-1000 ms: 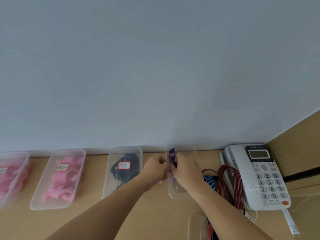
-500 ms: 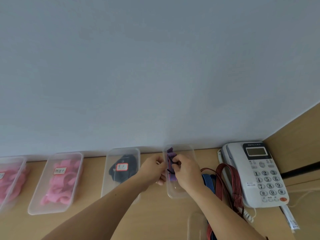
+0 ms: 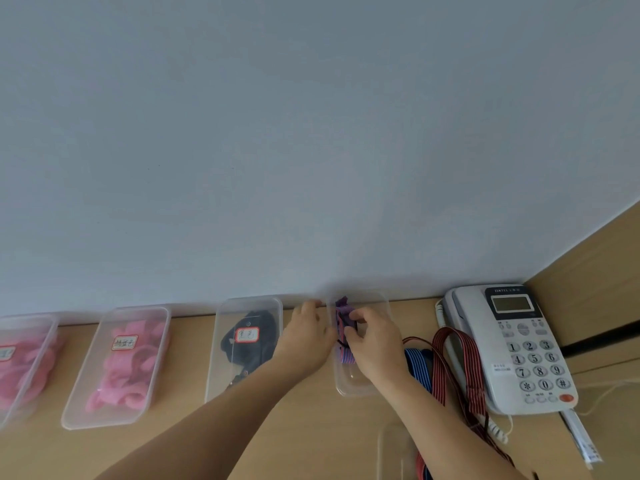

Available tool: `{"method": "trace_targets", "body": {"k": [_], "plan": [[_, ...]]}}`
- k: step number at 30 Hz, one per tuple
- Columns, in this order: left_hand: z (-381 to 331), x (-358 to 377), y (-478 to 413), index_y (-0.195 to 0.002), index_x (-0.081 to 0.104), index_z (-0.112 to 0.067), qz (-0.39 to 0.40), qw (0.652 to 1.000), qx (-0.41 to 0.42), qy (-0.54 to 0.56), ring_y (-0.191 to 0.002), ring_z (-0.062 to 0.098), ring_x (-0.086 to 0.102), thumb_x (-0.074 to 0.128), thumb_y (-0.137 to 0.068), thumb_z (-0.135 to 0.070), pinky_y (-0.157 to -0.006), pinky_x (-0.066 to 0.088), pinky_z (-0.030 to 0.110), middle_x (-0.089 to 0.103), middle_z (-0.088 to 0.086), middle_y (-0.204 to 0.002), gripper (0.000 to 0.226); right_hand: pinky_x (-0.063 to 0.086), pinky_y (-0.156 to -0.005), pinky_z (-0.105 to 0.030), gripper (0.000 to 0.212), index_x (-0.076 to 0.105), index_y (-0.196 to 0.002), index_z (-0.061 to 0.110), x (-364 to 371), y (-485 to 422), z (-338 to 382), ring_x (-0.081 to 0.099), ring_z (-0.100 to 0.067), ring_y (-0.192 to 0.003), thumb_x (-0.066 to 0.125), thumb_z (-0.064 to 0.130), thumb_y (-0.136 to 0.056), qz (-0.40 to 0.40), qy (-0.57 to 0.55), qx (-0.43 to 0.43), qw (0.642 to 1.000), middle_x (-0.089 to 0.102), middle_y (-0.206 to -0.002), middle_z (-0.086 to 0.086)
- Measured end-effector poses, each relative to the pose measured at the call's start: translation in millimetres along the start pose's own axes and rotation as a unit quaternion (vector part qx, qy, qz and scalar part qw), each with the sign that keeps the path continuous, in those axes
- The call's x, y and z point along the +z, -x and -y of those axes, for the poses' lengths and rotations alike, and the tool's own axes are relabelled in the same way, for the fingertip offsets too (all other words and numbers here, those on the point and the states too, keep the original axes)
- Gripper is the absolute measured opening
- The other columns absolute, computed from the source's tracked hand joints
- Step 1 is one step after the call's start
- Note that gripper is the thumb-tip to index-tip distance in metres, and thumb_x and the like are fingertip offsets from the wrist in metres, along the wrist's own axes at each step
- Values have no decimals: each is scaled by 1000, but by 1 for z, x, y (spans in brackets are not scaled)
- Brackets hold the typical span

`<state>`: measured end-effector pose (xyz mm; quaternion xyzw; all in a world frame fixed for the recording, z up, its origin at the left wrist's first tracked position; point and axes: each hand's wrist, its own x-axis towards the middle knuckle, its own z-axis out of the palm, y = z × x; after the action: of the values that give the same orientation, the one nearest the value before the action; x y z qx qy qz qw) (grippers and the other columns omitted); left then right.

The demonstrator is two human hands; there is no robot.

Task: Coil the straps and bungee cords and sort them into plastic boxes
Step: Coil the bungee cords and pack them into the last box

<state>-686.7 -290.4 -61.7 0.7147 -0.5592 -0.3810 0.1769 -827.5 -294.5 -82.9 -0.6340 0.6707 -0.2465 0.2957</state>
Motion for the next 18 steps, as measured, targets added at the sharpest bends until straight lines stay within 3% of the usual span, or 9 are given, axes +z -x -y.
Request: {"method": "trace_targets", "body": {"k": [3, 5, 8, 15, 18], "plan": [[2, -1, -2, -151, 29, -19, -40, 971, 156, -177, -141, 22, 30, 46, -95, -22, -111, 31, 33, 31, -1, -154, 59, 41, -83, -24, 20, 69, -109, 12, -4, -1, 0, 63, -20, -102, 61, 12, -90, -16, 1, 7, 1000, 70, -108, -1], [3, 0, -5, -153, 24, -23, -22, 941, 211, -262, -149, 19, 15, 42, -96, -25, -115, 24, 33, 21, -4, -161, 60, 43, -83, -27, 20, 70, -106, 11, -7, 1, 1, 62, -21, -99, 57, 9, -92, -23, 1, 6, 1000, 71, -104, -2], [8, 2, -6, -155, 21, -22, 21, 914, 226, -335, -152, 20, 4, 38, -98, -27, -118, 18, 36, 14, -4, -163, 60, 47, -83, -32, 17, 71, -100, 10, -16, 8, -1, 62, -20, -94, 55, 9, -94, -26, -1, 0, 1000, 70, -98, -3], [-24, 3, 1, -147, 39, -14, 5, 926, 266, -269, -149, 22, 16, 40, -98, -23, -119, 25, 38, 32, 2, -157, 49, 48, -70, -23, 13, 68, -101, 19, -65, 40, -22, 63, -11, -84, 57, 17, -94, -59, 53, 5, 997, 66, -90, 7], [-51, 13, 14, -148, 39, -17, 25, 934, 277, -223, -146, 21, 23, 42, -97, -24, -119, 24, 41, 36, 2, -155, 52, 47, -76, -23, 17, 69, -106, 20, -94, 59, -37, 60, -8, -85, 58, 18, -93, -78, 75, 17, 994, 64, -93, 10]]}}
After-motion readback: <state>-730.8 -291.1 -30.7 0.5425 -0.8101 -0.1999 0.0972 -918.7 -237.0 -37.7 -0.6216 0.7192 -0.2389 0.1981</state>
